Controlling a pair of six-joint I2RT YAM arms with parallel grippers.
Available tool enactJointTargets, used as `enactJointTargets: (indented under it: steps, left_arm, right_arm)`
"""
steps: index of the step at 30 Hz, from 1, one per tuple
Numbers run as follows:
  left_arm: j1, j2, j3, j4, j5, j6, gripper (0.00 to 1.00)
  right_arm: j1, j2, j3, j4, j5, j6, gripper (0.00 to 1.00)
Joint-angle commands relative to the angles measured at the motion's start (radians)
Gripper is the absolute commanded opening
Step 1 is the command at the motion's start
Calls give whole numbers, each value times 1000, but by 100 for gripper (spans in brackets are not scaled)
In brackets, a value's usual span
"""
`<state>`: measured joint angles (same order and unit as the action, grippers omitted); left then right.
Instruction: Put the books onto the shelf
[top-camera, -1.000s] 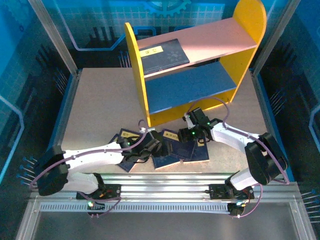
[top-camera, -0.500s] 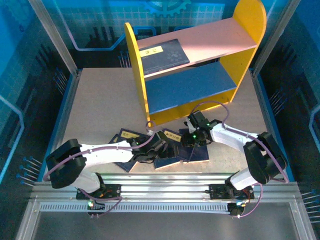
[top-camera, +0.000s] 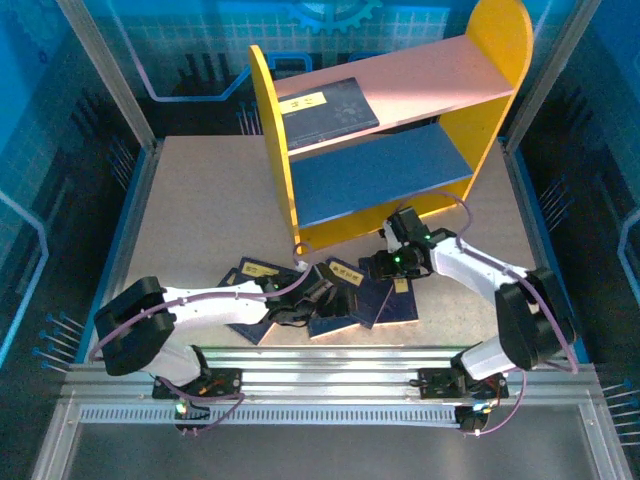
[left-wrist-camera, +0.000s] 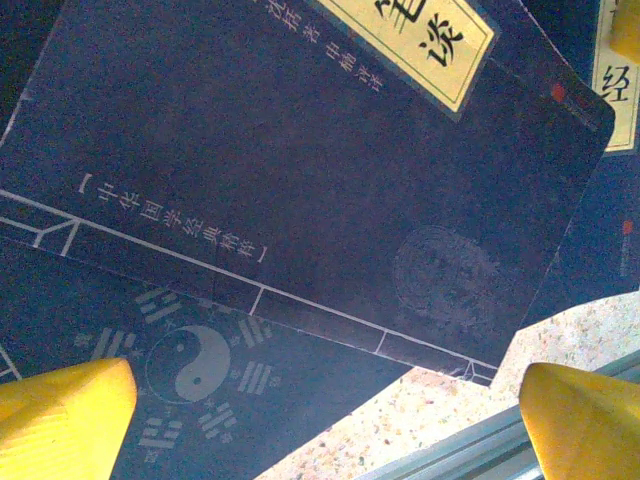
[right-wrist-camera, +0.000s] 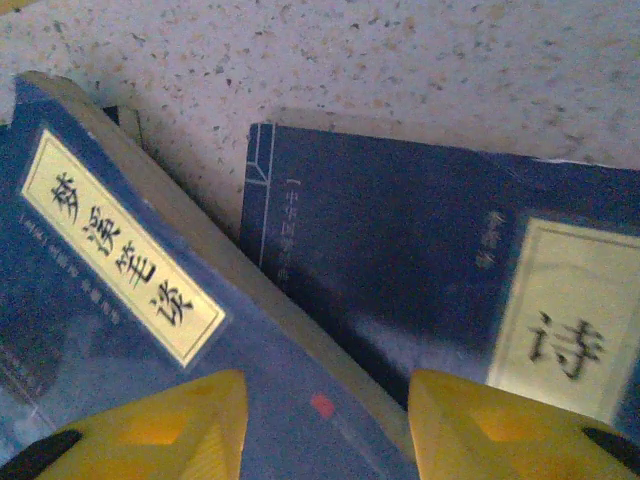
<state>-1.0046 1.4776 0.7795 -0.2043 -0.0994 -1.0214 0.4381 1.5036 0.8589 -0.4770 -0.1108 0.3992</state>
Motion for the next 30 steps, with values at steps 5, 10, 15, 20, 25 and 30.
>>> enactJointTargets:
  steps: [5, 10, 15, 20, 25, 30]
  left_arm:
    - [-6, 43, 56, -36, 19, 14, 99]
    - [-6, 68, 59, -36, 29, 15, 99]
    - [-5, 94, 67, -30, 38, 12, 99]
    - [-5, 102, 78, -27, 39, 13, 99]
    - [10, 118, 112, -34, 36, 46, 99]
    - [21, 159, 140, -9, 51, 67, 99]
  right_arm:
    - [56, 87, -48, 68, -73, 56, 44]
    - [98, 52, -96, 91, -79, 97, 43]
    - [108, 65, -105, 95, -75, 104, 40]
    - [109, 40, -127, 91, -68, 112, 37]
    - [111, -34, -145, 47, -64, 111, 32]
    - [114, -122, -195, 28, -69, 140, 32]
